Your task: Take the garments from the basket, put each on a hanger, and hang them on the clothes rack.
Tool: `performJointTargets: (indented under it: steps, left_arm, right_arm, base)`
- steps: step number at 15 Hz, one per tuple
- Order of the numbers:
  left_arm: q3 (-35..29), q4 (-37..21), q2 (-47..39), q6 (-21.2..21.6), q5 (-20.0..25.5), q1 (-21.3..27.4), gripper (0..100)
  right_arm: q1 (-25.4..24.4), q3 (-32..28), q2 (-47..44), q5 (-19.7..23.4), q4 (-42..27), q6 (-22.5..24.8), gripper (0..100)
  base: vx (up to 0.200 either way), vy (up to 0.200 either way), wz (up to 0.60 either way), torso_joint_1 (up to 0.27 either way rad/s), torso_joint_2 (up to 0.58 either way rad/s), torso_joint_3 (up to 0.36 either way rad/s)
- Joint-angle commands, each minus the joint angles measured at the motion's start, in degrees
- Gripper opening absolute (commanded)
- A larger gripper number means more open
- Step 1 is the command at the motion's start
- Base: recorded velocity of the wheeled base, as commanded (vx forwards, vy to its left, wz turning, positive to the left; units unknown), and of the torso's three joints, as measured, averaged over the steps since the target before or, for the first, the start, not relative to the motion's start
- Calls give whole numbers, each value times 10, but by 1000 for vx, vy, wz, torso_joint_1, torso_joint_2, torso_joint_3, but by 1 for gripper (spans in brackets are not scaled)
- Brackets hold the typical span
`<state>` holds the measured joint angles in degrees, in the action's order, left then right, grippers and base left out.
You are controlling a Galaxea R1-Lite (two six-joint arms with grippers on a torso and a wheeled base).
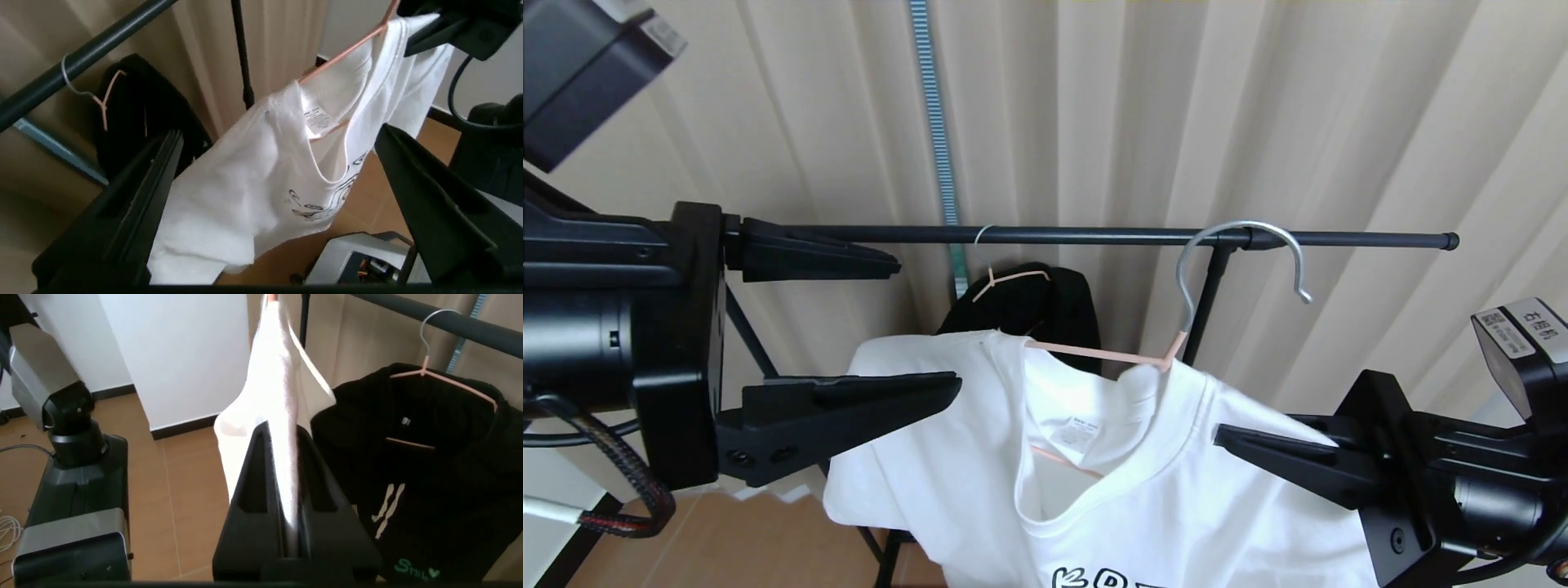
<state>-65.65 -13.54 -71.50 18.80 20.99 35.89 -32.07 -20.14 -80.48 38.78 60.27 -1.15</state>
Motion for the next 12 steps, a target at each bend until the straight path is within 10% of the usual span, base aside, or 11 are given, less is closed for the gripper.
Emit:
performJointTargets:
  steps: [1, 5, 12]
  left_arm:
    - [-55, -48, -38, 40, 47, -36, 100]
    - [-156, -163, -131, 150, 136, -114, 100]
    - [-190, -164, -217, 208, 259, -122, 100]
  right_arm:
    - [0, 3, 1, 2, 0, 0, 0]
    - [-1, 4, -2, 2, -1, 0, 0]
    - [-1, 8, 1, 25, -1, 0, 0]
  base:
    - [0, 0, 0, 0, 0, 0]
    - [0, 0, 0, 0, 0, 0]
    - [0, 0, 0, 0, 0, 0]
